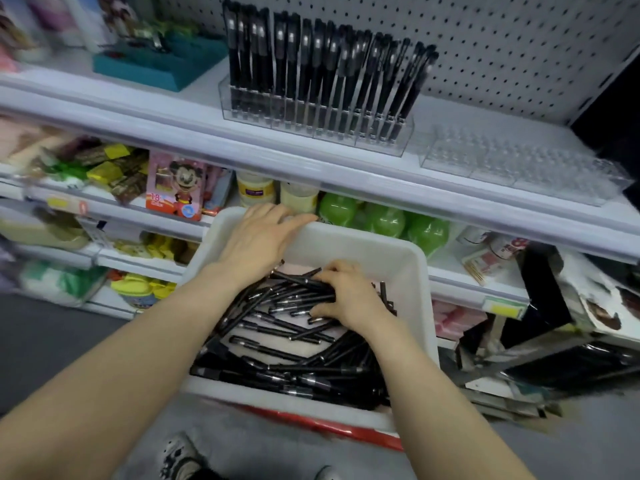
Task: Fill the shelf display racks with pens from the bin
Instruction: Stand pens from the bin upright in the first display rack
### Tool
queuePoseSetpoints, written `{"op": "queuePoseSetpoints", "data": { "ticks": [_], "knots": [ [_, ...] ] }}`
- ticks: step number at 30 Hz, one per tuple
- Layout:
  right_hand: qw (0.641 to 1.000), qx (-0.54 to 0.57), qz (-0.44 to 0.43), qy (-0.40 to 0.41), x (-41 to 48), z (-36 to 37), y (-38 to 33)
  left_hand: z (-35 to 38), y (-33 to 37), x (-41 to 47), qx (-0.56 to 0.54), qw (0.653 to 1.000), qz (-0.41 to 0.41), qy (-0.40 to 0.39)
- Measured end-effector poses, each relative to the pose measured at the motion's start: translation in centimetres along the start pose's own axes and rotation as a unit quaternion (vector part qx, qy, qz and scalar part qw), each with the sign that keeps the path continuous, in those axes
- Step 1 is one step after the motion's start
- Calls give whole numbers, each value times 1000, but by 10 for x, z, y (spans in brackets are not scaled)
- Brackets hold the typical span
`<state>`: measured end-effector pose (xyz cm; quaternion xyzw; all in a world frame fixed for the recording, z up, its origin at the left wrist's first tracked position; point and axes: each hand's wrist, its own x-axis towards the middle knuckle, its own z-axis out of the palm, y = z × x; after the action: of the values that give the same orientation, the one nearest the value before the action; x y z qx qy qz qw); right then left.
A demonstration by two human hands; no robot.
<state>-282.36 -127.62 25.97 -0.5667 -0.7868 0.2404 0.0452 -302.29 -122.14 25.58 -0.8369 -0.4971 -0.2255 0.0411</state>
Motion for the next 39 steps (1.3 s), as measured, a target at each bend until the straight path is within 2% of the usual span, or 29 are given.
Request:
{"op": "queuePoseSetpoints", "data": {
  "ticks": [4, 8, 17, 21, 23, 27, 30, 31, 32, 33, 34, 35, 36, 37, 39],
  "knots": [
    [996, -29, -3, 82, 2, 9, 3, 1, -2, -1, -4, 1000, 6, 8],
    [986, 18, -4, 165, 0, 9, -2, 1, -2, -4, -12, 1000, 15, 21],
    [961, 116, 23, 250, 0, -4, 0, 3, 1, 0, -53, 997, 5, 57],
    [931, 180, 5, 318, -2, -15, -5, 2, 3, 0, -64, 996, -2, 60],
    [905, 241, 18, 351, -6, -25, -8, -3, 5, 0, -87, 995, -7, 48],
    [837, 389, 3, 385, -13, -62, -24, -27, 24, 8, -212, 977, -26, -14],
    [794, 466, -12, 390, -10, -88, -36, -40, 40, 17, -207, 975, -3, -84],
    [797, 460, -9, 390, -10, -94, -39, -44, 43, 22, -198, 976, -9, -94],
    [821, 401, -6, 406, -9, -99, -38, -47, 43, 27, -186, 978, -20, -93],
    [858, 272, -19, 435, -9, -103, -36, -52, 43, 33, -173, 981, -29, -84],
    [878, 105, -50, 465, -8, -106, -33, -57, 42, 38, -156, 984, -34, -75],
    [869, -44, -102, 483, -6, -108, -30, -64, 41, 43, -138, 988, -32, -66],
    [856, -137, -145, 477, -3, -110, -28, -71, 41, 48, -118, 991, -22, -56],
    [853, -183, -167, 458, 0, -112, -27, -78, 40, 53, -95, 994, -6, -50],
    [869, -197, -178, 416, 5, -115, -28, -91, 41, 60, -54, 997, 26, -55]
  ]
}}
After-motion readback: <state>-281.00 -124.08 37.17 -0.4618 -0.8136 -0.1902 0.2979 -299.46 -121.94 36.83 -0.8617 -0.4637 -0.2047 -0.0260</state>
